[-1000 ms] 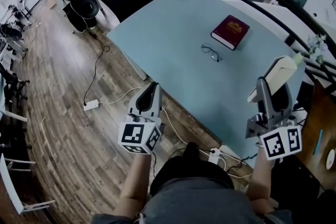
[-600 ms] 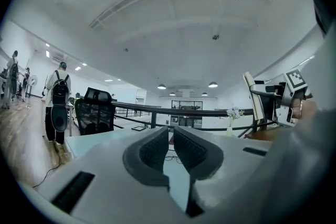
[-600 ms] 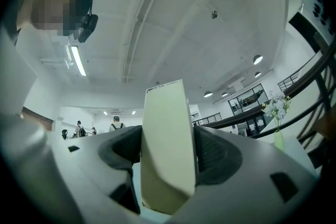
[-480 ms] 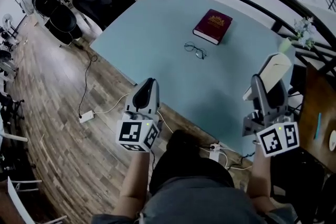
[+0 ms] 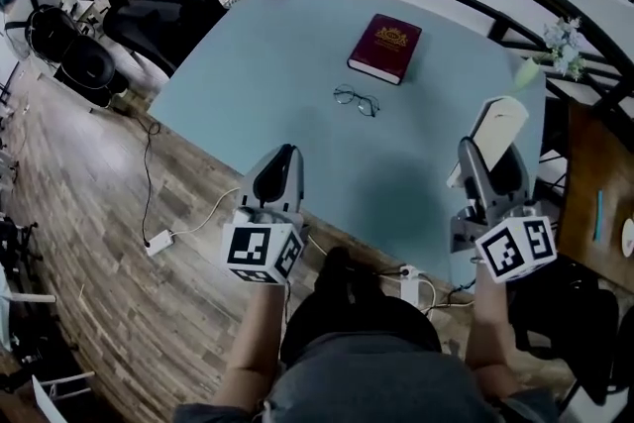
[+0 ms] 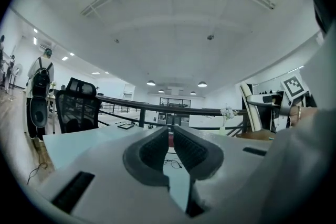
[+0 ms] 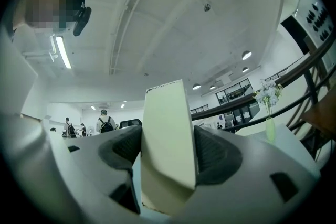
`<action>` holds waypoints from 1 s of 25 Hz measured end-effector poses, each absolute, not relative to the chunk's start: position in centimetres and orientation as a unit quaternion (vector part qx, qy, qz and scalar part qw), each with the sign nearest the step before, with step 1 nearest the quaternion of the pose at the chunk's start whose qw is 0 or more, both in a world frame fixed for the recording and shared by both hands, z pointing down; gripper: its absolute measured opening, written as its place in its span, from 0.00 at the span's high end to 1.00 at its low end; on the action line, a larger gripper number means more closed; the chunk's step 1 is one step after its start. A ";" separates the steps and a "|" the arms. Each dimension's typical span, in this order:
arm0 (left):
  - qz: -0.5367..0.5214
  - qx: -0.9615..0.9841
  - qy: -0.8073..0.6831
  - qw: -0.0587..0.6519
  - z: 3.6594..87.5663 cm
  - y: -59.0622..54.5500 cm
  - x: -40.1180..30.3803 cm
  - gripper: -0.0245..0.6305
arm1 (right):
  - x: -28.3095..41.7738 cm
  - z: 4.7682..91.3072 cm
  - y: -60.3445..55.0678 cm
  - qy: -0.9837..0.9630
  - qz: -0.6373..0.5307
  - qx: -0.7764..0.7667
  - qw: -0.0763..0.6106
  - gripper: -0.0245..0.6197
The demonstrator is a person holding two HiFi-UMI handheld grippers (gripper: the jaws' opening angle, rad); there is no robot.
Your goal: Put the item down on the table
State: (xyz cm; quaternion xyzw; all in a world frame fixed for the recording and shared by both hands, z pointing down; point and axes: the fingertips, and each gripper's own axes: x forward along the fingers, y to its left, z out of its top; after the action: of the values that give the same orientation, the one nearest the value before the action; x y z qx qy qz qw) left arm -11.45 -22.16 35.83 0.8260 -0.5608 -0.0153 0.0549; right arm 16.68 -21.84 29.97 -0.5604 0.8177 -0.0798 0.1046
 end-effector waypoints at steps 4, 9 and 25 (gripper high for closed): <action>-0.009 0.832 -0.550 0.065 36.7 -23.5 -11.7 0.91 | 15.6 33.3 -24.0 0.813 -0.110 -0.567 0.074 0.47; -0.001 0.833 -0.547 0.080 38.0 -24.9 -12.9 0.91 | 14.0 37.5 -26.6 0.809 -0.142 -0.569 0.036 0.47; 0.012 0.840 -0.531 0.110 40.6 -28.7 -13.7 0.91 | 11.8 51.6 -31.9 0.768 -0.260 -0.577 -0.095 0.47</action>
State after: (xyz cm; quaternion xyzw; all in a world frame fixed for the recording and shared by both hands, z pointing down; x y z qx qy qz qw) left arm -13.74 -28.72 40.64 0.8398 -0.5315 0.0121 0.1097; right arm 11.83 -31.86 51.63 -0.5771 0.7682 -0.2603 -0.0949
